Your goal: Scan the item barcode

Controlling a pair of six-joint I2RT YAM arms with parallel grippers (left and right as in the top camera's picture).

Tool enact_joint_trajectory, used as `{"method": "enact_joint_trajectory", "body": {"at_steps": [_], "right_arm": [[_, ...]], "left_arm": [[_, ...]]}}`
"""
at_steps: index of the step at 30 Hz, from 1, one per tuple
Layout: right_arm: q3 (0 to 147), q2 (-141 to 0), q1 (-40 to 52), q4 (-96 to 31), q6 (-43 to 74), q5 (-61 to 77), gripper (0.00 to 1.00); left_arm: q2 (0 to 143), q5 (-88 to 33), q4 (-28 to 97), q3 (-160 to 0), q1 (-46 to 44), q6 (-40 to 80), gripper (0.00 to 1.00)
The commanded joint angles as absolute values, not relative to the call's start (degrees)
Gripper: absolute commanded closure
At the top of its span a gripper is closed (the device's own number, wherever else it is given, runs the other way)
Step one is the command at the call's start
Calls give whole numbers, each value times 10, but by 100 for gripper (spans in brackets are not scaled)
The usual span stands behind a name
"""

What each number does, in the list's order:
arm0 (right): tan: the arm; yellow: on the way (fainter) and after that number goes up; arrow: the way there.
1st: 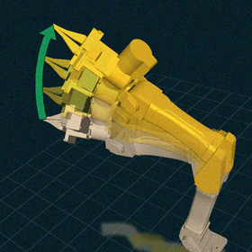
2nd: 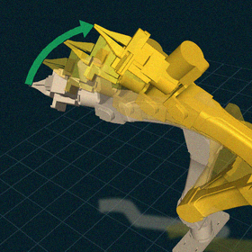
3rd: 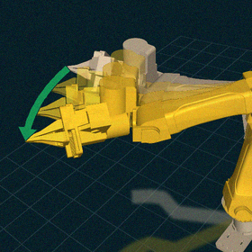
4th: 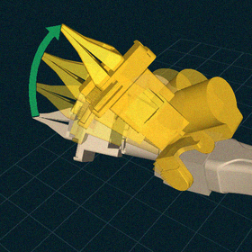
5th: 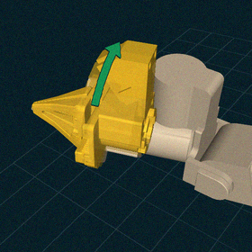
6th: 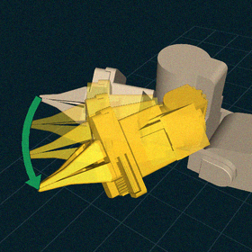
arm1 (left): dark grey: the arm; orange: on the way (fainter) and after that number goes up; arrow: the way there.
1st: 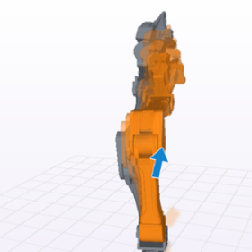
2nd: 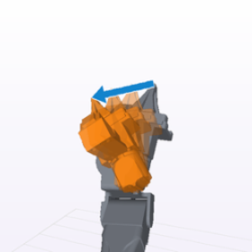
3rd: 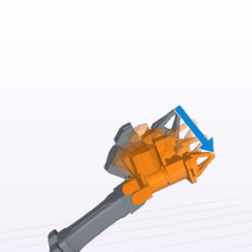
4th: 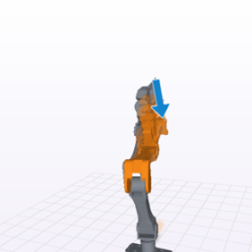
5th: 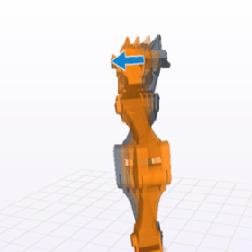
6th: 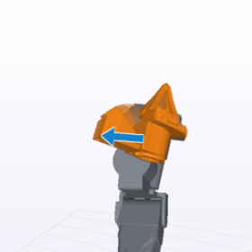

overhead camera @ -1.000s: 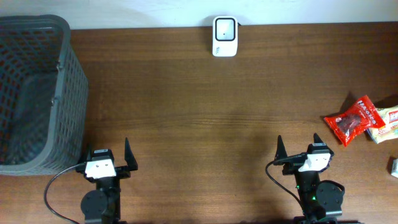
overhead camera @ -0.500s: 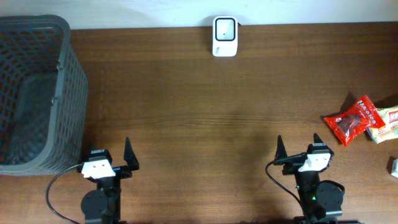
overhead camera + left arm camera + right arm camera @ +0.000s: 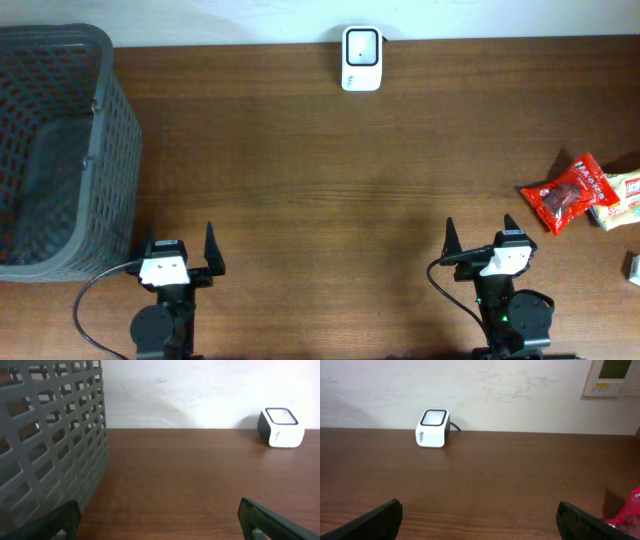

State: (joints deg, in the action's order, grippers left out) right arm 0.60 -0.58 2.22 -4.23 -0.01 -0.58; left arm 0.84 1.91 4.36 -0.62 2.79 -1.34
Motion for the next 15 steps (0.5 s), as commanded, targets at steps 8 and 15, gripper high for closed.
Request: {"method": "enact_joint_trajectory", "body": {"at_steps": [8,15], "right_arm": [[3,-2,18,-47,0,-8,1],[3,-2,18,-47,0,-8,1]], "left_arm": [[3,8,49,-5,32,-61,1],[3,9,49,-5,32,-20,1]]}}
